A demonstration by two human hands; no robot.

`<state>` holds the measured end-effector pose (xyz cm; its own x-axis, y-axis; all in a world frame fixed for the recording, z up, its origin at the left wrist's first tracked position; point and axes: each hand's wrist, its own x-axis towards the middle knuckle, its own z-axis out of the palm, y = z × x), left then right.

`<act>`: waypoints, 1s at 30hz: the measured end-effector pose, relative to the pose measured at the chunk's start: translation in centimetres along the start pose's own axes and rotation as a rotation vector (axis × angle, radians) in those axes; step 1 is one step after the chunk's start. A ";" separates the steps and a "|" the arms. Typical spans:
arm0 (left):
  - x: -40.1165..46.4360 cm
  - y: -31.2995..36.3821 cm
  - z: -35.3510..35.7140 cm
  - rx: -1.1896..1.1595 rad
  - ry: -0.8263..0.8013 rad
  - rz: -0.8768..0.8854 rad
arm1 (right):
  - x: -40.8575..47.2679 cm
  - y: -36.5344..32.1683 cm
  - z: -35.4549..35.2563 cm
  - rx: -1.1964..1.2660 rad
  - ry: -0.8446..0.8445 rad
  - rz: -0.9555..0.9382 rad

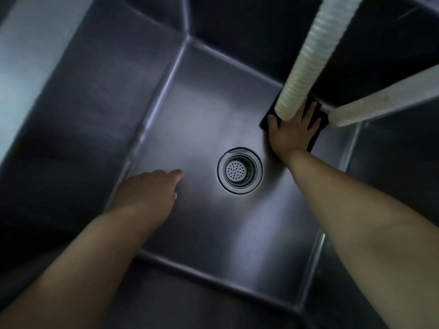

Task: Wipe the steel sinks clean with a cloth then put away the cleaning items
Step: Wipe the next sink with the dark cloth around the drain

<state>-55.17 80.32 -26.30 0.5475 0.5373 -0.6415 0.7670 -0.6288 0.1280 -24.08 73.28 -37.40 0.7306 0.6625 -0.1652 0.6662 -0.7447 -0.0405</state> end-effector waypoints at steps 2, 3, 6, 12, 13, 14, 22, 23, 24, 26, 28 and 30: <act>0.0 0.0 -0.1 0.002 0.014 -0.005 | -0.3 -3.3 0.3 -0.037 -0.001 -0.125; -0.1 0.0 -0.2 0.004 0.019 -0.010 | -0.5 -5.2 0.4 -0.038 -0.013 -0.182; -0.1 0.0 -0.3 0.018 0.025 -0.021 | -1.2 -10.6 0.8 0.006 -0.033 -0.374; -0.3 -0.5 -0.7 -0.014 0.047 -0.052 | 3.9 -16.7 -0.4 -0.100 -0.020 -0.602; -0.3 -0.6 -0.7 -0.016 0.056 -0.055 | 5.2 -17.0 -0.8 -0.110 -0.010 -0.615; -0.3 -0.6 -0.7 -0.014 0.064 -0.057 | 6.2 -17.3 -0.9 -0.125 0.003 -0.628; -0.3 -0.7 -2.1 -0.003 0.077 -0.100 | 5.0 -18.5 -0.7 -0.161 -0.071 -0.645; -0.7 -0.7 -2.6 -0.003 0.081 -0.110 | 4.1 -18.7 -0.6 -0.160 -0.082 -0.666; -1.3 -0.7 -3.0 0.009 0.096 -0.116 | 3.1 -18.9 -0.4 -0.163 -0.090 -0.692; -3.2 -0.7 -3.8 0.031 0.147 -0.119 | 1.0 -19.3 -0.1 -0.172 -0.099 -0.741; -6.0 -0.8 -4.8 0.078 0.186 -0.111 | -1.1 -19.4 0.1 -0.169 -0.106 -0.789; -8.6 -0.7 -5.4 0.076 0.205 -0.100 | -3.4 -19.5 0.2 -0.167 -0.116 -0.845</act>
<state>-58.63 79.18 -16.74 0.5323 0.6970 -0.4804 0.7976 -0.6031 0.0089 -39.61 85.53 -36.27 -0.0328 0.9691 -0.2444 0.9985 0.0208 -0.0515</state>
